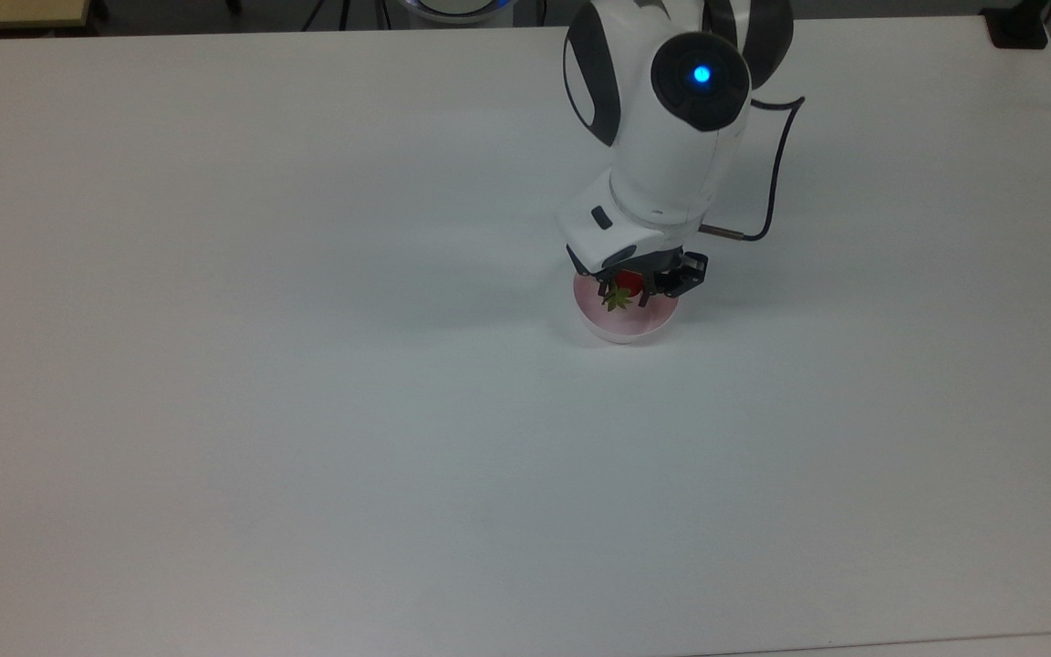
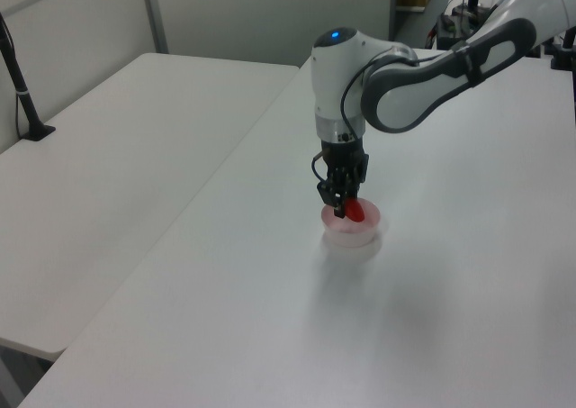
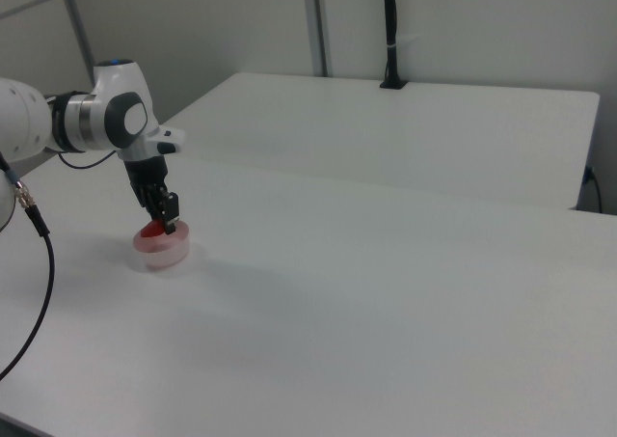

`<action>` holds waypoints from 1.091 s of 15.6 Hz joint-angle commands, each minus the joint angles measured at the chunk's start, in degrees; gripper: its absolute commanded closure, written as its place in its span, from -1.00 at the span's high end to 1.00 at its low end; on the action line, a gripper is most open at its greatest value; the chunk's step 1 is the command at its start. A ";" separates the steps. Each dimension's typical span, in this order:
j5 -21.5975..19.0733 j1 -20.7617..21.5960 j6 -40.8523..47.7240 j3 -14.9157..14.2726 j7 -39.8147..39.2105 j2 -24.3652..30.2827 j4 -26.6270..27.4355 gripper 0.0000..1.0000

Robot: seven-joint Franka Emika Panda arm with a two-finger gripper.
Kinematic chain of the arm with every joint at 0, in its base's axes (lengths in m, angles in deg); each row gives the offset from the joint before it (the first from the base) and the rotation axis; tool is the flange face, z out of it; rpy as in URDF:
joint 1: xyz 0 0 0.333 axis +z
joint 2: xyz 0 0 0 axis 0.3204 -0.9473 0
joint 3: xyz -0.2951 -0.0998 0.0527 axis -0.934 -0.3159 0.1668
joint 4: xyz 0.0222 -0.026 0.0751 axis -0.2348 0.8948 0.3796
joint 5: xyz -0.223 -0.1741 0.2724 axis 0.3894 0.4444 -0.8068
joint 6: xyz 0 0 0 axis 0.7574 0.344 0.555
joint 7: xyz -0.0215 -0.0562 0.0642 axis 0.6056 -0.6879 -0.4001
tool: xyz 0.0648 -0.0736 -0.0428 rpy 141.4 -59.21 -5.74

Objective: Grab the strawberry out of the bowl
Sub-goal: 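Lower the gripper into the bowl and close it on the strawberry, then lift the strawberry out of the bowl and carry it sideways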

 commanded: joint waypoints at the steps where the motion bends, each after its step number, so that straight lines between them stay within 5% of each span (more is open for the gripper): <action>1: -0.30 0.11 1.81 -0.72 -1.28 2.22 0.44 -0.46; 6: 0.84 -4.89 6.29 -1.43 -15.73 4.42 0.53 -0.44; 11: 5.49 -15.17 4.10 -1.43 -34.13 2.67 0.97 -0.44; 17: 13.23 -21.60 -4.95 -1.69 -35.29 -1.64 3.69 -0.34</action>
